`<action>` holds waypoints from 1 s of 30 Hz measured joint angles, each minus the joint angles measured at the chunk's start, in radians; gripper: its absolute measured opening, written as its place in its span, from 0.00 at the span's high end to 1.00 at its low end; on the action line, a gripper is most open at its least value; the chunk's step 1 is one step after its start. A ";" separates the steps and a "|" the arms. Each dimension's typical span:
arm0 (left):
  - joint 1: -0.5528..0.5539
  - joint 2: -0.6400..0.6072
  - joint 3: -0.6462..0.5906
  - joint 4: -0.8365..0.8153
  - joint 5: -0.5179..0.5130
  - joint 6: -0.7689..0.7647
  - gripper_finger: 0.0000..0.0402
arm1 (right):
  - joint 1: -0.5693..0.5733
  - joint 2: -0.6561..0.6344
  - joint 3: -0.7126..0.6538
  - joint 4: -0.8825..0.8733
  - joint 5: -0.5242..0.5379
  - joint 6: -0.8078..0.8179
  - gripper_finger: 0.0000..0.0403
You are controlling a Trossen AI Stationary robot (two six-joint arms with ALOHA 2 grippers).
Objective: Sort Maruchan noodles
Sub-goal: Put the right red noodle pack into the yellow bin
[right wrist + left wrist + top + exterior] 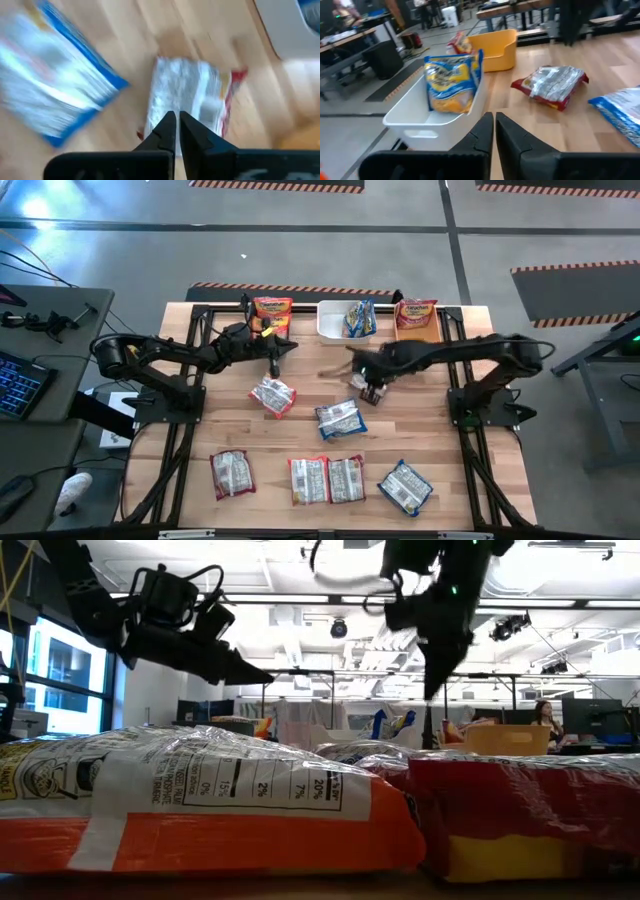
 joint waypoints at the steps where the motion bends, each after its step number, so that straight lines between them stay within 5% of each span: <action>1: -0.007 0.000 0.002 -0.001 0.003 0.001 0.95 | -0.025 -0.026 0.000 0.025 -0.051 -0.012 1.00; 6: -0.058 -0.001 0.053 -0.060 0.005 -0.003 0.81 | -0.121 -0.111 0.000 0.086 -0.201 -0.061 1.00; 11: -0.108 0.006 0.105 -0.185 0.004 0.051 0.66 | -0.086 -0.095 -0.017 0.064 -0.204 -0.050 0.98; 24: -0.114 0.171 0.139 -0.101 -0.010 0.017 0.63 | 0.145 0.132 -0.119 0.083 0.119 0.286 0.56; 30: -0.114 0.196 0.171 -0.095 -0.010 0.017 0.63 | 0.149 0.222 -0.112 0.102 0.193 0.307 0.51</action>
